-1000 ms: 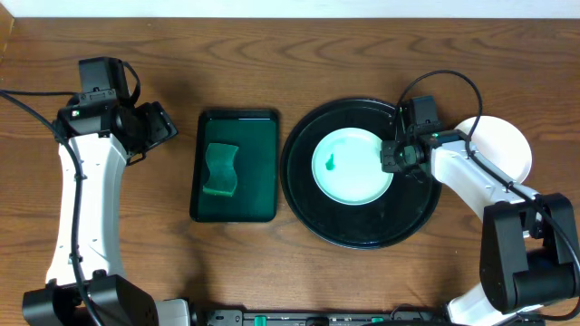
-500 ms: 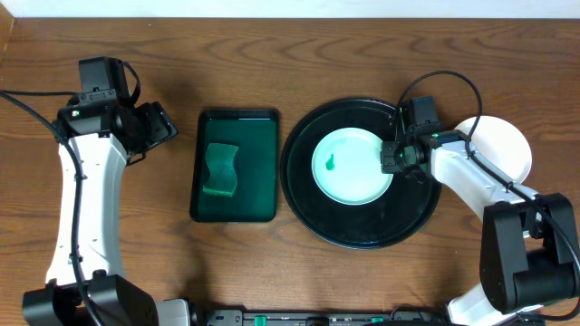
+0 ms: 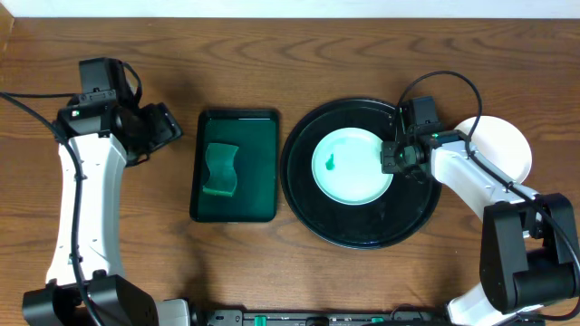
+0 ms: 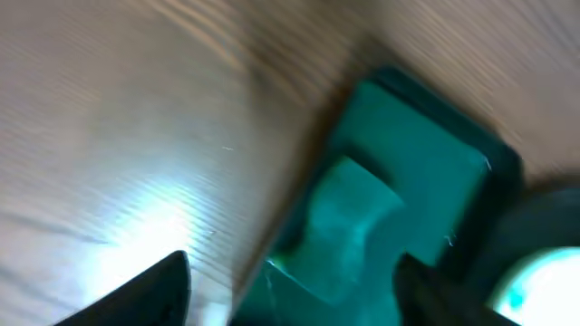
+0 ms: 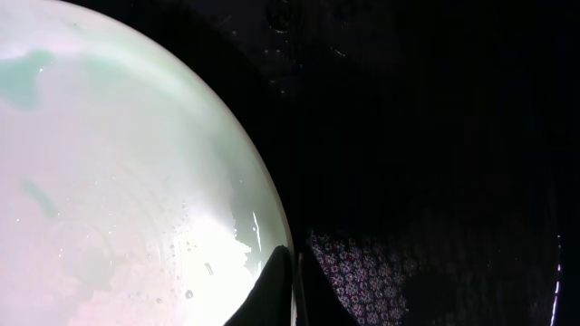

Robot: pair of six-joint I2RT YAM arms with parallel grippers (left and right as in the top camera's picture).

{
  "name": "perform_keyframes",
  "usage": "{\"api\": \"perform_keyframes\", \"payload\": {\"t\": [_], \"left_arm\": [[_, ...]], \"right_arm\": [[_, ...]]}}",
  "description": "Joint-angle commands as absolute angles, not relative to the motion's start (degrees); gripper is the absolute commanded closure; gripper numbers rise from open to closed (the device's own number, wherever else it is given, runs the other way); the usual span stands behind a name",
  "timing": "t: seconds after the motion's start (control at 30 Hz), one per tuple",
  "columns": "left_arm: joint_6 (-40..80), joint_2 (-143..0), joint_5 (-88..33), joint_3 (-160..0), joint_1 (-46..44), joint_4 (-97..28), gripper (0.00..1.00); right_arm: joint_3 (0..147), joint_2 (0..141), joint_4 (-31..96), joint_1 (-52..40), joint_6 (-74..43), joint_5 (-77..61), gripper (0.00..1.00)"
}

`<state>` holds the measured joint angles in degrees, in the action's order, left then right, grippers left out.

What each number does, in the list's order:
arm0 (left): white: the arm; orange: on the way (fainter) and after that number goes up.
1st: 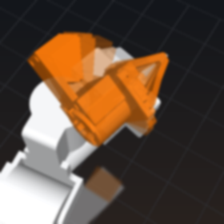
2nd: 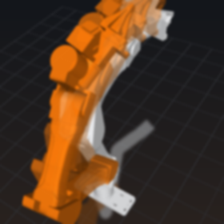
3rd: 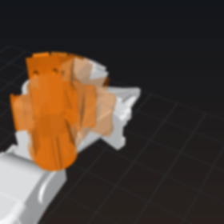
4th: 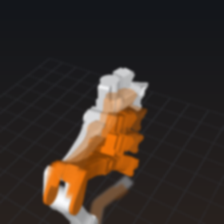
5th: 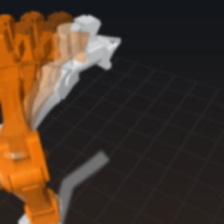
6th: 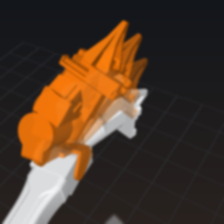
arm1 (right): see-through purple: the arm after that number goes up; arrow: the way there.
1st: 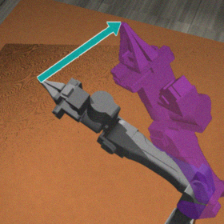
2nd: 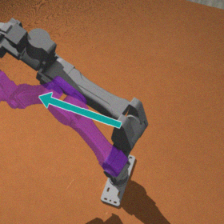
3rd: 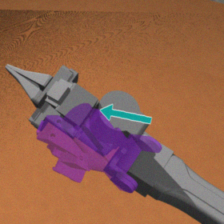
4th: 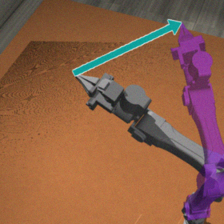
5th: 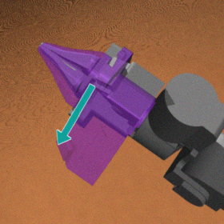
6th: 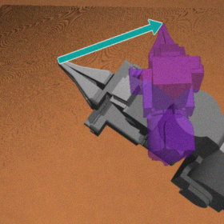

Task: Clean dirty plates on tray and stack at the side
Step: 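Move the left gripper down to the green sponge on the dark green tray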

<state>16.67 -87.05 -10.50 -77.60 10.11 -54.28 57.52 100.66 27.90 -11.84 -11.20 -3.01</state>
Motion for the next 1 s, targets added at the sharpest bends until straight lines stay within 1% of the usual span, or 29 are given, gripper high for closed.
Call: {"api": "perform_keyframes", "payload": {"t": [0.0, 0.17, 0.2, 0.23, 0.37, 0.4, 0.47, 0.53, 0.7, 0.97], "left_arm": [[13.74, -87.24, -17.98, -74.98, 6.66, -55.27, 0.32], [12.62, -87.24, -16.99, -70.96, -1.1, -54.28, 0.32], [12.6, -87.24, -16.27, -70.59, -2.28, -53.67, 0.3], [12.67, -87.24, -15.4, -70.5, -4.21, -53.28, 0.12], [12.67, -87.26, -15.38, -70.43, -5.23, -53.45, 0.11], [12.64, -87.29, -15.31, -70.24, -5.23, -53.47, 0.2], [12.69, -87.33, -13.96, -69.41, -5.23, -52.99, 0.47], [12.69, -87.68, -12.27, -67.64, -5.28, -51.68, 0.61], [12.69, -89.32, -10.63, -63.96, -5.28, -47.46, 0.6], [12.71, -93.14, -9.23, -63.53, -5.28, -42.89, 0.6]], "right_arm": [[56.99, 100.49, 28.08, -11.97, -11.07, -3.31, 0.96], [56.99, 100.49, 28.1, -11.99, -11.07, -3.33, 0.94], [56.99, 100.49, 28.1, -12.01, -11.07, -3.38, 0.94], [56.99, 100.49, 28.1, -12.01, -11.07, -3.49, 0.93], [56.99, 100.49, 28.08, -12.05, -11.07, -3.49, 0.92], [56.99, 100.49, 28.08, -12.05, -11.07, -3.49, 0.92], [56.99, 100.49, 28.1, -12.05, -11.07, -3.49, 0.92], [56.99, 100.49, 28.1, -12.05, -11.07, -3.49, 0.92], [56.99, 100.49, 28.05, -12.1, -11.07, -3.51, 0.92], [56.99, 100.49, 28.08, -12.1, -11.07, -3.51, 0.92]]}}
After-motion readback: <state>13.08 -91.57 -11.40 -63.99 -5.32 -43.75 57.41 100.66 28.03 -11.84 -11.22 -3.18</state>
